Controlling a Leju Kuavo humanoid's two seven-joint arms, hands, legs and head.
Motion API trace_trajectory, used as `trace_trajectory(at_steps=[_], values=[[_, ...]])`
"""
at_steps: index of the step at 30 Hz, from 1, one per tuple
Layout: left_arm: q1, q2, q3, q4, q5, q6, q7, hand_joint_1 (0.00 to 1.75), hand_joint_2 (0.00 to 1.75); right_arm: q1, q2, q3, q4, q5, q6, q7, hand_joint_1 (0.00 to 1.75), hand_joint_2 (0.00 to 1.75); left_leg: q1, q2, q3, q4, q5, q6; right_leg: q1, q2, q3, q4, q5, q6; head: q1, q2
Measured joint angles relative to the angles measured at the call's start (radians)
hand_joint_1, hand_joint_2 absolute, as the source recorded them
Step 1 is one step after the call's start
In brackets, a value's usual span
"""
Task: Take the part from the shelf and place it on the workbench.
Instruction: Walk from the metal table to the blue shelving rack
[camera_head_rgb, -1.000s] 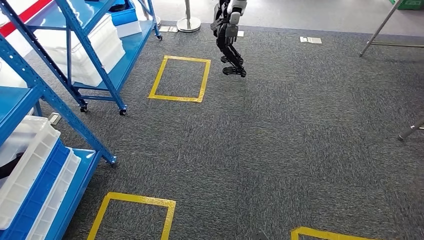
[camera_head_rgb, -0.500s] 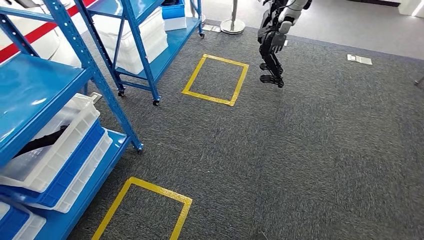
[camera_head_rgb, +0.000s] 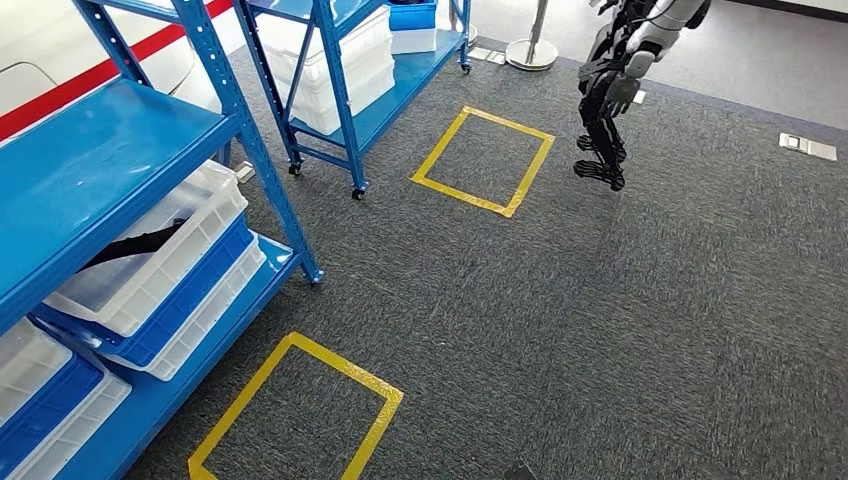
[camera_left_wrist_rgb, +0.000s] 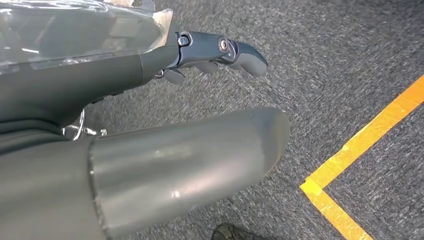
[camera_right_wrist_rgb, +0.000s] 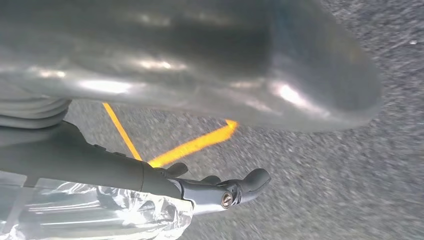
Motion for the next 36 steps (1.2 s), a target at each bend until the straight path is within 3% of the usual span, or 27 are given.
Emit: trace_trajectory(at_steps=[2,4,5,7,9,11,12,13,15,16,18,20,22,24,26,27,28,29,31,33,35,36], values=[[-0.004,0.001,0.000,0.000,0.000,0.000,0.000,0.00,0.00,-0.002,0.001,0.000,0.000,0.002,0.000,0.000,0.00,0.00,-0.014,0.038,0.037,-0.071,0.013,0.014,0.003,-0.022,0.005,-0.001,-0.005,0.005,0.000,0.000],[-0.005,0.002,0.000,-0.001,0.000,0.001,0.000,0.00,0.00,-0.003,0.003,0.000,0.000,0.005,0.000,0.000,0.00,0.00,-0.020,0.021,0.039,-0.084,0.014,0.019,0.004,-0.046,0.012,-0.006,-0.008,0.012,0.000,0.000],[-0.004,0.003,0.001,-0.001,0.000,0.001,0.000,0.00,0.00,-0.003,0.004,0.000,-0.001,0.006,0.000,0.000,0.00,0.00,-0.018,0.007,0.045,-0.093,0.019,0.020,0.003,-0.042,0.014,-0.003,-0.011,0.017,0.000,0.000],[-0.003,0.002,0.001,0.000,0.001,0.001,0.000,0.00,0.00,-0.004,0.004,0.000,-0.001,0.008,0.000,0.001,0.00,0.00,-0.008,-0.022,0.057,-0.115,0.034,0.026,0.002,0.015,-0.005,0.044,-0.036,0.022,0.000,0.000],[-0.006,0.000,0.001,0.000,0.002,0.001,0.001,0.00,0.00,-0.002,0.002,0.000,-0.001,0.008,0.000,0.001,0.00,0.00,-0.002,-0.052,0.058,-0.121,0.041,0.030,-0.005,0.079,-0.068,0.166,-0.084,0.021,0.002,0.000],[-0.006,-0.002,0.001,0.000,0.002,0.001,0.001,0.00,0.00,0.004,-0.001,0.000,-0.001,0.008,0.000,0.003,0.00,0.00,0.001,-0.087,0.058,-0.120,0.042,0.030,-0.011,0.093,-0.123,0.265,-0.110,0.028,0.003,0.000],[-0.005,-0.004,0.001,0.000,0.003,0.001,0.001,0.00,0.00,0.005,-0.002,0.000,-0.001,0.008,0.000,0.003,0.00,0.00,0.004,-0.104,0.058,-0.119,0.042,0.028,-0.014,0.094,-0.129,0.265,-0.101,0.039,0.003,0.000],[-0.003,-0.004,0.001,0.000,0.003,0.001,0.001,0.00,0.00,0.005,-0.003,0.000,-0.001,0.008,0.000,0.003,0.00,0.00,0.008,-0.119,0.059,-0.117,0.041,0.023,-0.019,0.096,-0.118,0.230,-0.078,0.052,0.003,0.000],[-0.001,-0.004,0.002,0.000,0.003,0.001,0.002,0.00,0.00,0.003,-0.004,0.000,-0.001,0.012,0.000,0.003,0.00,0.00,0.015,-0.149,0.055,-0.104,0.035,0.008,-0.034,0.128,-0.065,0.099,-0.017,0.082,0.004,0.000],[-0.002,-0.003,0.002,0.000,0.004,0.001,0.002,0.00,0.00,0.003,-0.004,0.000,0.000,0.014,0.000,0.004,0.00,0.00,0.016,-0.161,0.050,-0.095,0.029,-0.001,-0.038,0.145,-0.046,0.050,0.003,0.084,0.007,0.000],[-0.001,-0.002,0.007,0.000,0.006,0.002,0.001,0.00,0.00,0.001,-0.003,0.000,0.000,0.019,0.001,0.004,0.00,0.00,0.015,-0.178,0.041,-0.084,0.023,-0.015,-0.038,0.163,-0.029,0.013,0.014,0.068,0.010,0.000],[0.001,-0.003,0.013,0.000,0.007,0.003,0.000,0.00,0.00,-0.002,-0.003,0.000,0.000,0.022,0.001,0.004,0.00,0.00,0.019,-0.189,0.036,-0.085,0.025,-0.022,-0.037,0.142,-0.024,0.013,0.017,0.047,0.009,0.000],[0.003,-0.003,0.017,0.000,0.007,0.003,-0.002,0.00,0.00,-0.003,-0.003,0.000,0.000,0.025,0.001,0.003,0.00,0.00,0.022,-0.151,0.021,-0.053,0.007,-0.027,-0.038,0.122,-0.022,0.010,0.020,0.033,0.006,0.000],[0.000,-0.004,0.019,0.000,0.008,0.004,-0.005,0.00,0.00,-0.004,-0.002,0.000,0.000,0.027,0.001,0.001,0.00,0.00,0.020,-0.084,-0.035,0.057,-0.052,-0.032,-0.032,0.097,-0.021,0.008,0.019,0.022,0.003,0.000],[-0.001,-0.004,0.020,0.000,0.008,0.003,-0.008,0.00,0.00,-0.002,-0.003,-0.001,0.000,0.029,0.001,0.001,0.00,0.00,0.021,-0.057,-0.101,0.181,-0.100,-0.034,-0.025,0.067,-0.021,0.009,0.015,0.015,0.001,0.000],[0.000,-0.004,0.021,0.000,0.008,0.003,-0.009,0.00,0.00,-0.002,-0.004,-0.001,0.000,0.031,0.001,0.001,0.00,0.00,0.021,-0.054,-0.115,0.205,-0.100,-0.033,-0.022,0.053,-0.021,0.009,0.013,0.012,0.001,0.000],[0.001,-0.004,0.022,0.000,0.008,0.003,-0.010,0.00,0.00,-0.003,-0.004,-0.001,0.000,0.033,0.001,0.001,0.00,0.00,0.021,-0.052,-0.108,0.190,-0.081,-0.029,-0.020,0.039,-0.019,0.009,0.012,0.011,0.001,0.000],[0.002,-0.004,0.024,0.000,0.008,0.003,-0.009,0.00,0.00,-0.005,-0.004,-0.001,0.000,0.036,0.001,0.002,0.00,0.00,0.020,-0.044,-0.080,0.136,-0.049,-0.024,-0.018,0.026,-0.017,0.008,0.010,0.010,0.001,0.000],[0.000,-0.003,0.026,0.000,0.008,0.003,-0.009,0.00,0.00,-0.009,-0.002,-0.001,0.000,0.042,0.001,0.002,0.00,0.00,0.010,0.001,-0.007,0.001,0.004,-0.008,-0.012,0.004,-0.010,0.008,0.004,0.012,0.001,0.000],[-0.005,-0.004,0.027,0.000,0.007,0.004,-0.009,0.00,0.00,-0.013,-0.002,-0.001,0.000,0.046,0.001,0.004,0.00,0.00,-0.001,0.029,0.025,-0.064,0.015,0.002,-0.009,-0.016,-0.005,0.006,-0.001,0.020,0.002,0.000],[-0.004,-0.004,0.029,0.000,0.006,0.004,-0.010,0.00,0.00,-0.015,0.000,-0.001,-0.001,0.048,0.000,0.006,0.00,0.00,-0.005,0.006,0.028,-0.074,0.016,0.007,-0.006,-0.038,0.004,-0.001,-0.004,0.030,0.001,0.000],[-0.003,-0.004,0.031,0.000,0.005,0.003,-0.011,0.00,0.00,-0.017,0.001,-0.001,-0.002,0.048,0.000,0.007,0.00,0.00,-0.003,-0.008,0.035,-0.084,0.022,0.011,-0.006,-0.031,0.007,0.000,-0.007,0.035,0.002,0.000]])
